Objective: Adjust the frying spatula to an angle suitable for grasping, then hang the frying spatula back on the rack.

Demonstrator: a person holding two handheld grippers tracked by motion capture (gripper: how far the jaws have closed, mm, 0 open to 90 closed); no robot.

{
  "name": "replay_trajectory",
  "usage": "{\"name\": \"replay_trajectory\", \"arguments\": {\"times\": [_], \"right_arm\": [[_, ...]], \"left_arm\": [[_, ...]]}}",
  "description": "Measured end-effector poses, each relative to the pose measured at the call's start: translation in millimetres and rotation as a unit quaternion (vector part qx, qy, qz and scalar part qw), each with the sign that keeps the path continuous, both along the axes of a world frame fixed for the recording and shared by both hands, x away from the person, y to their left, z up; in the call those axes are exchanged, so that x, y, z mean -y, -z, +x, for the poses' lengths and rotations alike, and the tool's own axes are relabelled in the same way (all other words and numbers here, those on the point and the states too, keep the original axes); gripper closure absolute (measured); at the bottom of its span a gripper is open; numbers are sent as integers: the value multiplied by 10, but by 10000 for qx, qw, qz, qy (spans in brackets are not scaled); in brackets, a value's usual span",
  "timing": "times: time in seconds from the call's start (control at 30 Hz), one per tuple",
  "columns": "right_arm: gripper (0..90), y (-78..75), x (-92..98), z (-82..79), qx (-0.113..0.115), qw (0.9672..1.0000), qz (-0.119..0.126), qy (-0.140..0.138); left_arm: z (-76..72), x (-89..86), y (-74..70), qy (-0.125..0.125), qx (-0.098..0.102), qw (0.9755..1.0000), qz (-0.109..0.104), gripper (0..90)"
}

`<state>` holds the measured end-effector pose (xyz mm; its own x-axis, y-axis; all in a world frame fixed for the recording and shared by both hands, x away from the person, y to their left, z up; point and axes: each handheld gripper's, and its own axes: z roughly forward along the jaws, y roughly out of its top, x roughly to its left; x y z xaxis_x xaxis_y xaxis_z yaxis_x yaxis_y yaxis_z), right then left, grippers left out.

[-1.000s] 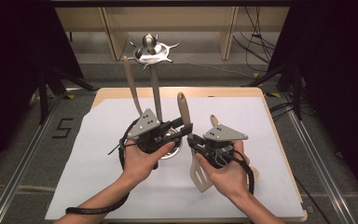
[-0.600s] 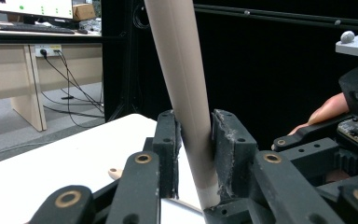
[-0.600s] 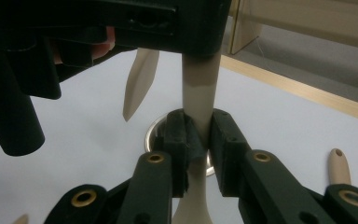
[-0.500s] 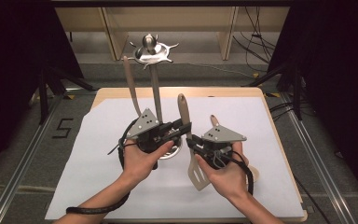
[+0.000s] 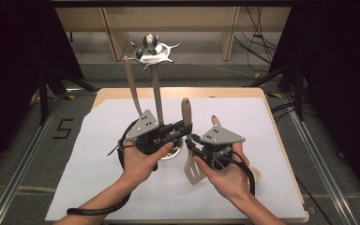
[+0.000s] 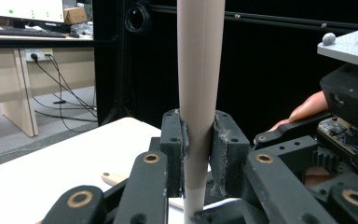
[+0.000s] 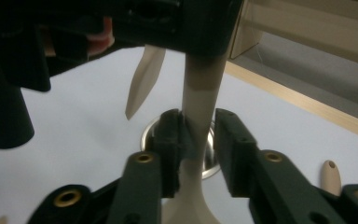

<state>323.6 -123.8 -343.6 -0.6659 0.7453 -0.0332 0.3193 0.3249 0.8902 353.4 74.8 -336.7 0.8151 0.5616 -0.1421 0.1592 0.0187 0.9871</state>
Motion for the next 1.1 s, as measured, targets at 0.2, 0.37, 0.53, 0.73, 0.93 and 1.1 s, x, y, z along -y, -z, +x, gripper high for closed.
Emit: {"name": "replay_trajectory", "arguments": {"times": [0.2,0.37,0.53,0.73,0.93,1.1], "right_arm": [[577,7,146,-35,191,9998,64,-33],[563,18,358,-58,116,9997,208,79],[563,71,609,9,143,9988,306,358],[563,246,830,128,-162,9956,387,834],[560,443,887,242,-508,9939,254,950],[560,523,894,296,-741,9928,214,917]], "left_arm": [[44,-88,-4,-57,-6,10000,-18,756],[69,-180,-37,-76,44,9999,-52,756],[51,-274,-77,-78,141,9998,-69,756],[14,-375,-123,-75,235,9997,-4,756],[-8,-444,-175,-71,277,9996,-6,756],[-15,-503,-222,-93,318,9994,23,756]]}}
